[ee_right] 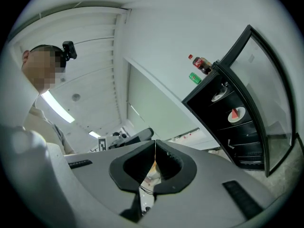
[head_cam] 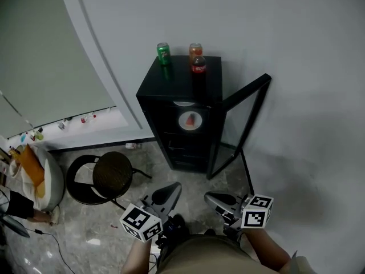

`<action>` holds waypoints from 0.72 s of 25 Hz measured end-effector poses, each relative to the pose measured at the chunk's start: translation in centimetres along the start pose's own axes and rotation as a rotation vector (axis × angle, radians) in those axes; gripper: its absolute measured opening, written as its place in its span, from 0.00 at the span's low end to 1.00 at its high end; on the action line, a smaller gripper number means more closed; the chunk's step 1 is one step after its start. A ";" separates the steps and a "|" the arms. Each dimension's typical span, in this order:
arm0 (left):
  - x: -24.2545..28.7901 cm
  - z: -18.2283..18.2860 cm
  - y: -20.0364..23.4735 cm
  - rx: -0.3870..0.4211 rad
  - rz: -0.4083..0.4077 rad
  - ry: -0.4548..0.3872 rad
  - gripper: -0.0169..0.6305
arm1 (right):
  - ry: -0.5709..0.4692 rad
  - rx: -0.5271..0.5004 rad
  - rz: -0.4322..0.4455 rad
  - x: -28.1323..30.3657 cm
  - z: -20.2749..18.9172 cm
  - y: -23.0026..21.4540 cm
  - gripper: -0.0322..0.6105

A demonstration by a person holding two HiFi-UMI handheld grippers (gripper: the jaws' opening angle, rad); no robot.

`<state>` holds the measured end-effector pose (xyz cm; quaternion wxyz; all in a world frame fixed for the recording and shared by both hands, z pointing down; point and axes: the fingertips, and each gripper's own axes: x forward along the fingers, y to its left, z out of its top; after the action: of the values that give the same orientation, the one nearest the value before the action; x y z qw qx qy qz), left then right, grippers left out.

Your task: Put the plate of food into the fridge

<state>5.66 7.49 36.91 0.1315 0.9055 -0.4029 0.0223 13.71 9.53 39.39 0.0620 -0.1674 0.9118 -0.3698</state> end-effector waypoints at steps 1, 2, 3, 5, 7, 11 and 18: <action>-0.1 -0.2 -0.4 0.000 0.010 0.003 0.04 | 0.006 0.004 0.008 -0.4 -0.3 0.0 0.08; -0.3 -0.4 -0.8 0.001 0.019 0.006 0.04 | 0.013 0.010 0.014 -0.7 -0.5 0.1 0.08; -0.5 -0.5 -1.1 0.001 0.027 0.009 0.04 | 0.021 0.015 0.019 -0.9 -0.8 0.1 0.08; -1.0 -0.9 -1.8 0.002 0.042 0.018 0.04 | 0.039 0.022 0.026 -1.2 -1.3 0.1 0.08; -1.5 -1.5 -2.0 0.004 0.064 0.033 0.04 | 0.053 0.027 0.033 -1.3 -1.8 0.1 0.08; -2.7 -2.0 -1.8 -0.001 0.089 0.046 0.04 | 0.053 0.019 0.054 -1.0 -1.8 0.6 0.08; -3.6 -0.2 -0.7 0.042 0.079 0.004 0.04 | 0.042 -0.005 0.036 0.4 -1.6 1.4 0.08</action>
<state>3.77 10.56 36.43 0.1121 0.8913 -0.4376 0.0377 12.57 11.37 39.60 0.0489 -0.1431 0.9167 -0.3699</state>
